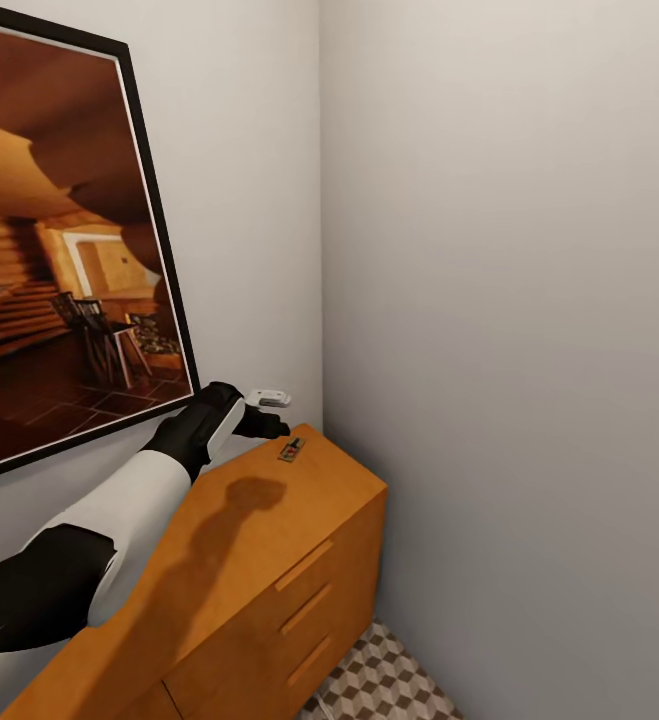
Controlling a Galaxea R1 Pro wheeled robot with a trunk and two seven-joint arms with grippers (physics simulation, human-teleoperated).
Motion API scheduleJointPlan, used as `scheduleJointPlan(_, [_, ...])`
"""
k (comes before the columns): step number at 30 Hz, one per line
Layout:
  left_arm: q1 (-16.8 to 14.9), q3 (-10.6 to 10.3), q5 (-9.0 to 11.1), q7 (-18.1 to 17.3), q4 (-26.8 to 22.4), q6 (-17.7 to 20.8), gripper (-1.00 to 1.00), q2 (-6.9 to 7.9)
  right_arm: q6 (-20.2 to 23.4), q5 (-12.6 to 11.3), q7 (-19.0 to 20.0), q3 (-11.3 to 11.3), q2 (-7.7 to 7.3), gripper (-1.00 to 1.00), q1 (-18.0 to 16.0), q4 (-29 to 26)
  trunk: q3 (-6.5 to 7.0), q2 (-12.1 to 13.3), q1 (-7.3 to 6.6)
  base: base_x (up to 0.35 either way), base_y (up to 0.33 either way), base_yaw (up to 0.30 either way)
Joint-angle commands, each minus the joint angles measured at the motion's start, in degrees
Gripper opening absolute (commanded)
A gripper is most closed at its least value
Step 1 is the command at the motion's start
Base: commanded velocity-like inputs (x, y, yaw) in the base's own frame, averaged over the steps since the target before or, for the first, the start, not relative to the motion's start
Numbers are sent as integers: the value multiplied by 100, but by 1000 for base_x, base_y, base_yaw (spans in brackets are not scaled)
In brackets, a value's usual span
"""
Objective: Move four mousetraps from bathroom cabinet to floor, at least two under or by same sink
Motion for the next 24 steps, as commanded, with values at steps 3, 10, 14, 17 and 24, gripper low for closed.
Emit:
scheduleJointPlan(3, [-6, -20, 27, 6, -2, 20, 100, 4, -14, -61, 17, 36, 7, -100, -7, 14, -13, -13, 4, 0, 0, 0])
scheduleJointPlan(10, [-6, -20, 25, 6, -1, 20, 100, 4, 322, -61, 60, 37, 62, -100, -7, 16, -13, -13, 4, 0, 0, 0])
scheduleJointPlan(14, [-6, -25, 24, 6, -3, 20, 100, 4, 480, -61, 72, 37, 58, -100, -7, 12, -13, -13, 4, 0, 0, 0])
scheduleJointPlan(17, [-6, -28, 24, 6, -3, 20, 100, 4, 504, -61, 75, 37, 56, -100, -5, 10, -13, -13, 4, 0, 0, 0])
scheduleJointPlan(24, [-6, -28, 27, 9, 9, 20, 100, 0, 510, -61, 76, 36, 60, -100, -7, 8, -13, -13, 4, 22, 0, 0])
